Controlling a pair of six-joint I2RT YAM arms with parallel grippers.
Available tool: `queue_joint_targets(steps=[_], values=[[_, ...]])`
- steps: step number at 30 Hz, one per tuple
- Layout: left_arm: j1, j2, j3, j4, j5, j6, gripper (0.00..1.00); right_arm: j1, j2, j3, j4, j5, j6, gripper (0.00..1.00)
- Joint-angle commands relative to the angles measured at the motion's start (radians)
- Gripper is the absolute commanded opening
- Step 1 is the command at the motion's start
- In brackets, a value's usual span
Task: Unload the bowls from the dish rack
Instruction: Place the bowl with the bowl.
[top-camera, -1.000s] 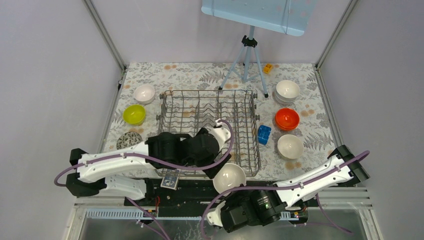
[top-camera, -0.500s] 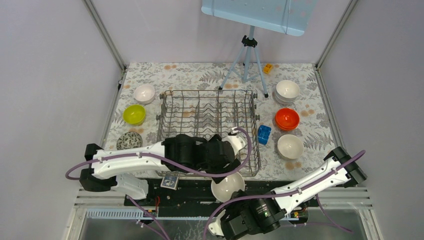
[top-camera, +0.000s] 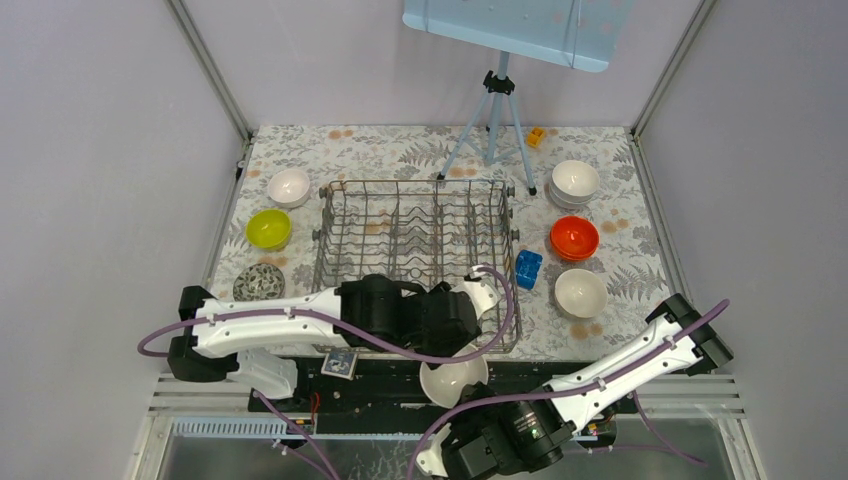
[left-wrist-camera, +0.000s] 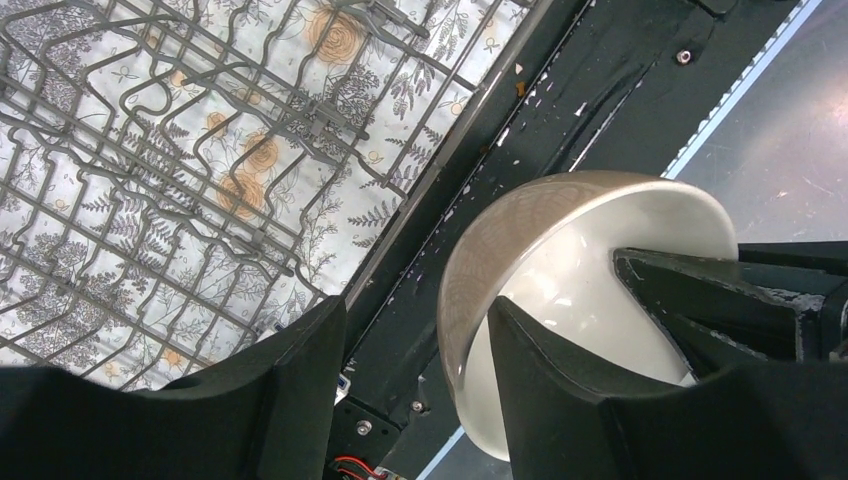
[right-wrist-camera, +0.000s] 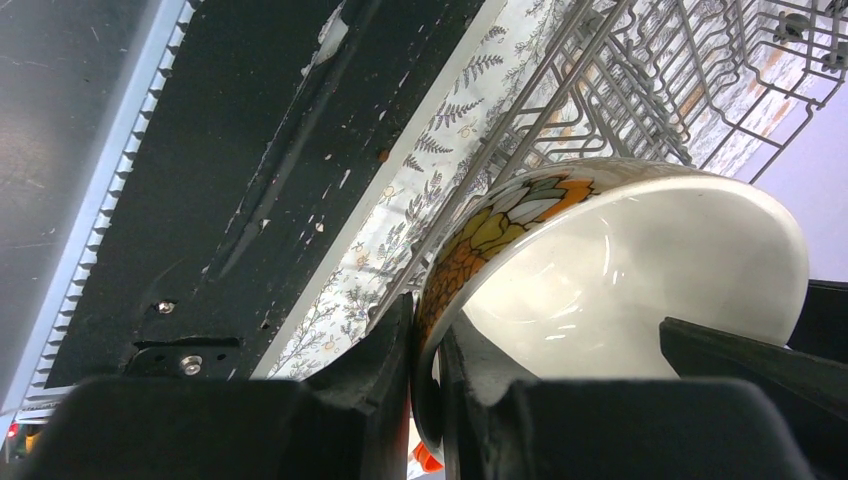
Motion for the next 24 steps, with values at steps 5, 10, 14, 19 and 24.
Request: queue_joint_targets(steps=[5, 10, 14, 19, 24], values=[[-0.032, 0.017, -0.021, 0.003, 0.021, -0.01, 0.56, 0.017, 0.007, 0.06, -0.019, 0.089, -0.007, 0.0], [-0.049, 0.019, -0.042, 0.003, 0.022, -0.019, 0.54, 0.02, 0.008, 0.066, -0.025, 0.095, -0.004, 0.0], [-0.052, 0.018, -0.044, 0.01, 0.019, -0.023, 0.46, 0.021, 0.012, 0.074, -0.027, 0.1, -0.003, 0.0], [-0.055, 0.016, -0.055, 0.023, 0.026, -0.027, 0.35, 0.025, 0.015, 0.075, -0.028, 0.101, 0.001, 0.0], [-0.058, 0.015, -0.064, 0.034, 0.032, -0.031, 0.24, 0.03, 0.016, 0.067, -0.033, 0.102, 0.009, 0.0]])
